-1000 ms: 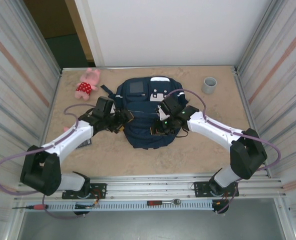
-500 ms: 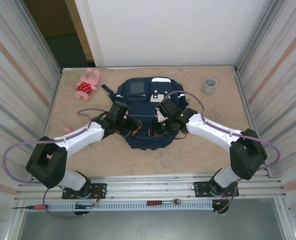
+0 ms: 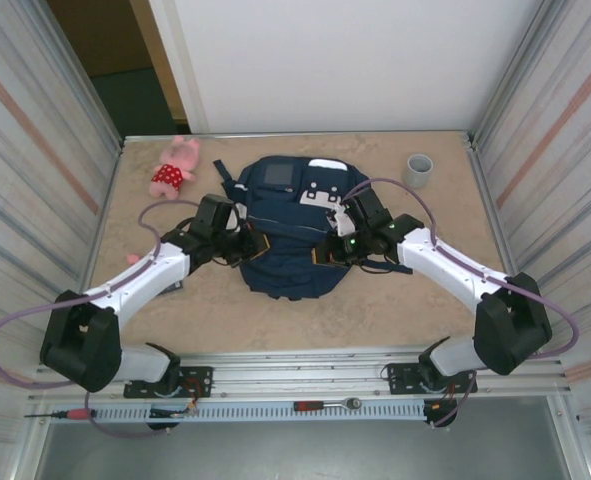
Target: Pack the student bag
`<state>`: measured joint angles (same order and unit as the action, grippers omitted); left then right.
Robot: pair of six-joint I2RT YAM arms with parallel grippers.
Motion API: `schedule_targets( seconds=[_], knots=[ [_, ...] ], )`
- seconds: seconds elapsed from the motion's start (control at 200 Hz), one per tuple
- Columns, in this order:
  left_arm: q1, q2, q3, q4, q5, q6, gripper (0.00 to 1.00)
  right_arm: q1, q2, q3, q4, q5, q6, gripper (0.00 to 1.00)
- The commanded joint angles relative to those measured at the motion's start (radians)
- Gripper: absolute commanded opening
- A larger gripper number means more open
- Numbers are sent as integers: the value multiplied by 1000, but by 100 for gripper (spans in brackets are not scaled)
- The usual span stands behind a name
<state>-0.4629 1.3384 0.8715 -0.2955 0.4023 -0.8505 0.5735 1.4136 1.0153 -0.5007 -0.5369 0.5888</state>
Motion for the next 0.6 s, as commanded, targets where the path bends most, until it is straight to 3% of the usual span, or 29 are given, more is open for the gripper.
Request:
schedule_targets(
  seconds=[0.0, 0.105, 0.17, 0.326, 0.441, 0.591],
  knots=[
    [73, -50, 0, -196, -134, 143, 5, -50, -8, 28, -122, 89, -25, 0],
    [17, -89, 26, -143, -120, 198, 46, -29, -11, 32, -83, 58, -30, 0],
    [-26, -108, 51, -135, -139, 271, 58, -27, -15, 25, -57, 28, -38, 0],
    [-46, -146, 76, -81, -76, 519, 67, -30, -16, 21, -33, -37, -64, 0],
    [-73, -138, 92, -50, -9, 874, 69, -34, -3, 34, -36, -105, -52, 0],
    [-148, -62, 106, -33, -21, 1328, 74, -40, 31, 93, -91, -209, 33, 0]
  ],
)
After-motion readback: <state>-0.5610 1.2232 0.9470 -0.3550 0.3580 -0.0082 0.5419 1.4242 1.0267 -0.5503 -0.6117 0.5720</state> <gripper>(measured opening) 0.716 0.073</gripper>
